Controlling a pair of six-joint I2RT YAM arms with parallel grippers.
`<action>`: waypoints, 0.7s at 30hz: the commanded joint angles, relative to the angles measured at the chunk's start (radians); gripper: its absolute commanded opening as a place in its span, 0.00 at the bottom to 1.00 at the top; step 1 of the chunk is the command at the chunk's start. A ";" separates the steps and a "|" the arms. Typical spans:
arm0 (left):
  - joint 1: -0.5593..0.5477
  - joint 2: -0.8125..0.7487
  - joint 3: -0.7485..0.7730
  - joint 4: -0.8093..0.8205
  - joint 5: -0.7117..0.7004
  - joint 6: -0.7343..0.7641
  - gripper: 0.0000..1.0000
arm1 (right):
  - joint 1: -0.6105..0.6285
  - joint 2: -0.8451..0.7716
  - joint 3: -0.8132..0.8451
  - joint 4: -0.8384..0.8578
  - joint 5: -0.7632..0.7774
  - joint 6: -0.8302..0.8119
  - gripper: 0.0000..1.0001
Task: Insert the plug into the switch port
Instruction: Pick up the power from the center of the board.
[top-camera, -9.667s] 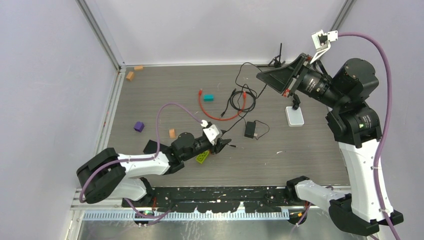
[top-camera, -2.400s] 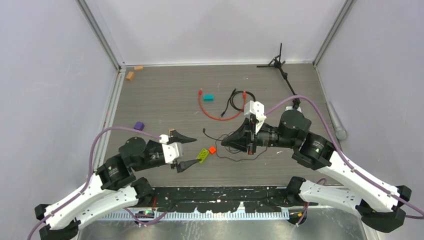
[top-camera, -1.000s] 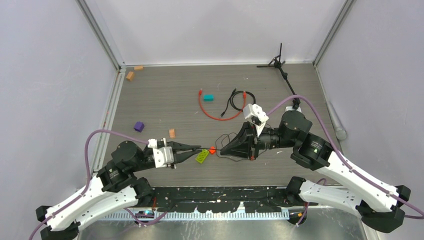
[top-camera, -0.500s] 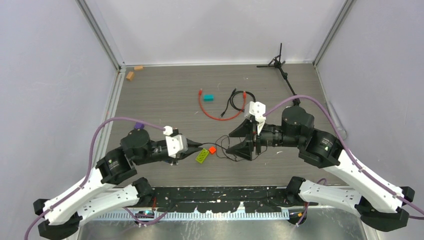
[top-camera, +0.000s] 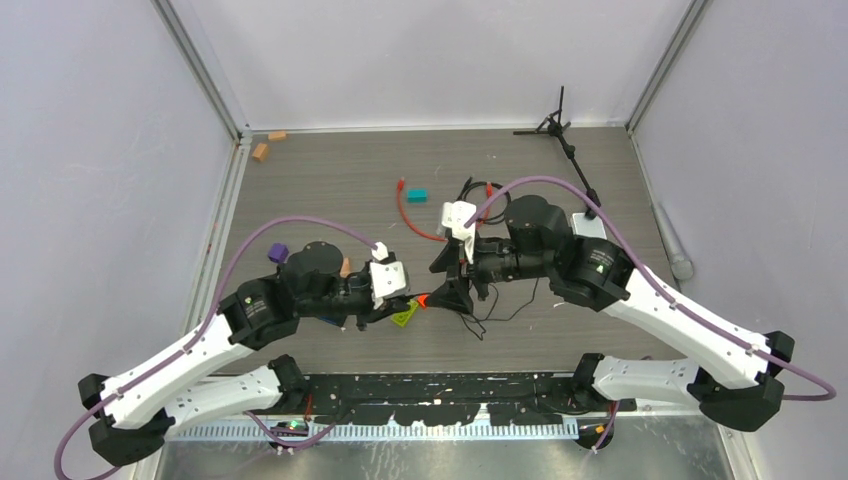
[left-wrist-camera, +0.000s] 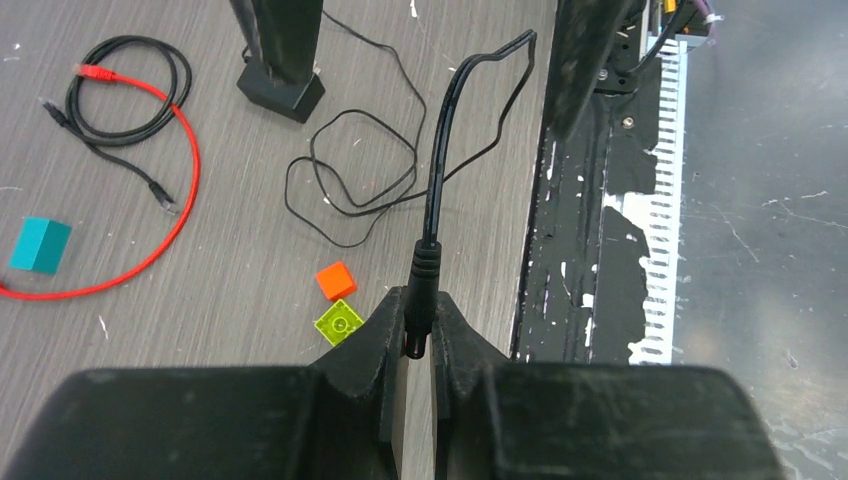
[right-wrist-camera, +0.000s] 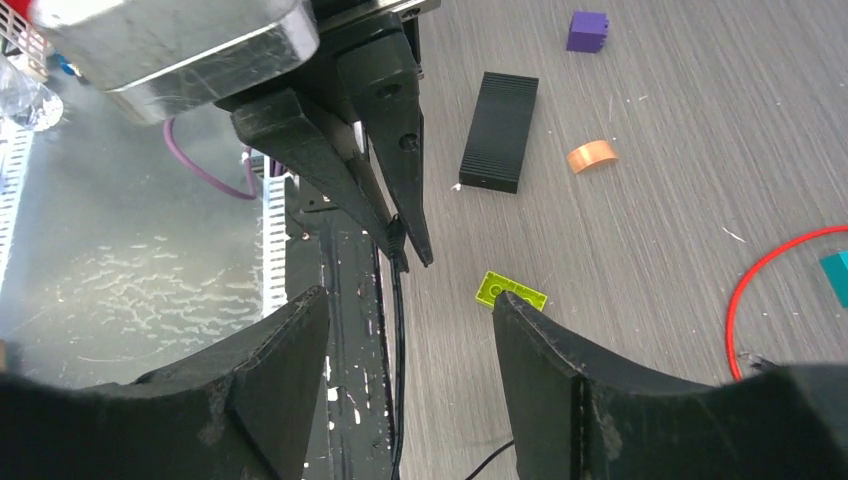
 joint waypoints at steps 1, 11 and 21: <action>0.000 -0.023 0.046 -0.001 0.062 -0.003 0.00 | 0.019 0.023 0.025 0.048 -0.011 -0.018 0.65; 0.000 -0.007 0.045 -0.004 0.118 -0.017 0.00 | 0.043 0.087 0.024 0.084 -0.041 -0.013 0.60; 0.000 0.005 0.049 0.002 0.124 -0.016 0.00 | 0.056 0.130 0.026 0.079 -0.030 -0.022 0.41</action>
